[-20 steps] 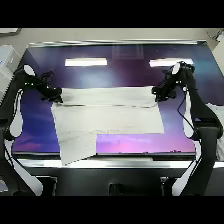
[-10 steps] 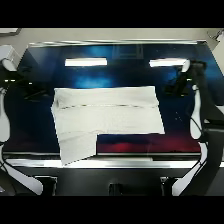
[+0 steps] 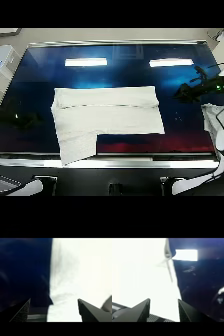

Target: Fold the clothes and pants, and hang the long-sleeved shirts on hangers.

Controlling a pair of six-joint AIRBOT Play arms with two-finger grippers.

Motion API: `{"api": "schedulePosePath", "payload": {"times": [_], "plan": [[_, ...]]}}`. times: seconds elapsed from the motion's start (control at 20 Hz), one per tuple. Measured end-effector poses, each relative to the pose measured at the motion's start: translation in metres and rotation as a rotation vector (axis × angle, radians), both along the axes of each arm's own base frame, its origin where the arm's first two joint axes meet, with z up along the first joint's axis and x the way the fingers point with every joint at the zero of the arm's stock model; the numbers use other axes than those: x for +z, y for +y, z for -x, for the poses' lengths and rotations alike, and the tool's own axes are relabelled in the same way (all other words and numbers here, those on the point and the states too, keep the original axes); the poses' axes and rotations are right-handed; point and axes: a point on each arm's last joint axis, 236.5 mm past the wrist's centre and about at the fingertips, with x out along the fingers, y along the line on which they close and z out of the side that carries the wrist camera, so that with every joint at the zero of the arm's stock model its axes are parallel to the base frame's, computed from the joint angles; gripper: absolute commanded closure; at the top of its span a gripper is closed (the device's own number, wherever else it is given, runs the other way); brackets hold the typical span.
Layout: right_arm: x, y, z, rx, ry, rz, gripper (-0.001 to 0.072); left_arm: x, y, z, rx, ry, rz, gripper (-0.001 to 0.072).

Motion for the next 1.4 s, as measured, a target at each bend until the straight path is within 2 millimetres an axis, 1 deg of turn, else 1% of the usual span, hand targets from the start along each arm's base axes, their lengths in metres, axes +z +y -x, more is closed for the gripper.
{"api": "schedulePosePath", "payload": {"times": [0.1, 0.25, 0.4, 0.6, 0.65, 0.7, 0.85, 1.05, 1.1, 1.15, 1.2, 1.25, 1.3, 1.4], "plan": [[0.013, 0.003, 0.007, -0.008, -0.030, -0.041, 0.0292, -0.017, -0.025, 0.022, 0.030, -0.029, 0.101, 0.0029], [0.034, 0.006, 0.013, -0.009, -0.081, -0.058, 0.0292, -0.039, -0.053, 0.051, 0.037, -0.030, 0.199, 0.0029], [0.053, 0.009, 0.018, -0.008, -0.117, -0.054, 0.0293, -0.051, -0.069, 0.069, 0.034, -0.025, 0.245, 0.0029], [0.070, 0.011, 0.023, -0.008, -0.154, -0.042, 0.0293, -0.057, -0.077, 0.077, 0.024, -0.032, 0.263, 0.0032], [0.073, 0.011, 0.024, -0.007, -0.160, -0.039, 0.0294, -0.058, -0.078, 0.078, 0.023, -0.036, 0.267, 0.0056], [0.076, 0.012, 0.024, -0.007, -0.168, -0.036, 0.0294, -0.058, -0.079, 0.077, 0.021, -0.042, 0.270, 0.0101], [0.084, 0.013, 0.025, -0.011, -0.186, -0.031, 0.0294, -0.060, -0.082, 0.076, 0.025, -0.054, 0.287, 0.0102], [0.088, 0.013, 0.025, -0.016, -0.197, -0.027, 0.0294, -0.064, -0.087, 0.078, 0.032, -0.049, 0.314, 0.0104], [0.088, 0.013, 0.025, -0.017, -0.199, -0.026, 0.0294, -0.065, -0.088, 0.079, 0.032, -0.049, 0.315, 0.0187], [0.089, 0.013, 0.025, -0.017, -0.200, -0.026, 0.0294, -0.067, -0.087, 0.079, 0.032, -0.047, 0.310, 0.0384], [0.089, 0.013, 0.025, -0.018, -0.201, -0.025, 0.0294, -0.071, -0.085, 0.081, 0.027, -0.045, 0.292, 0.0559], [0.089, 0.013, 0.025, -0.018, -0.202, -0.025, 0.0295, -0.073, -0.084, 0.082, 0.022, -0.041, 0.285, 0.0653], [0.089, 0.013, 0.024, -0.019, -0.203, -0.025, 0.0297, -0.071, -0.086, 0.081, 0.026, -0.046, 0.296, 0.0690], [0.089, 0.011, 0.023, -0.023, -0.207, -0.020, 0.0297, -0.071, -0.086, 0.082, 0.022, -0.045, 0.299, 0.0690]]}}
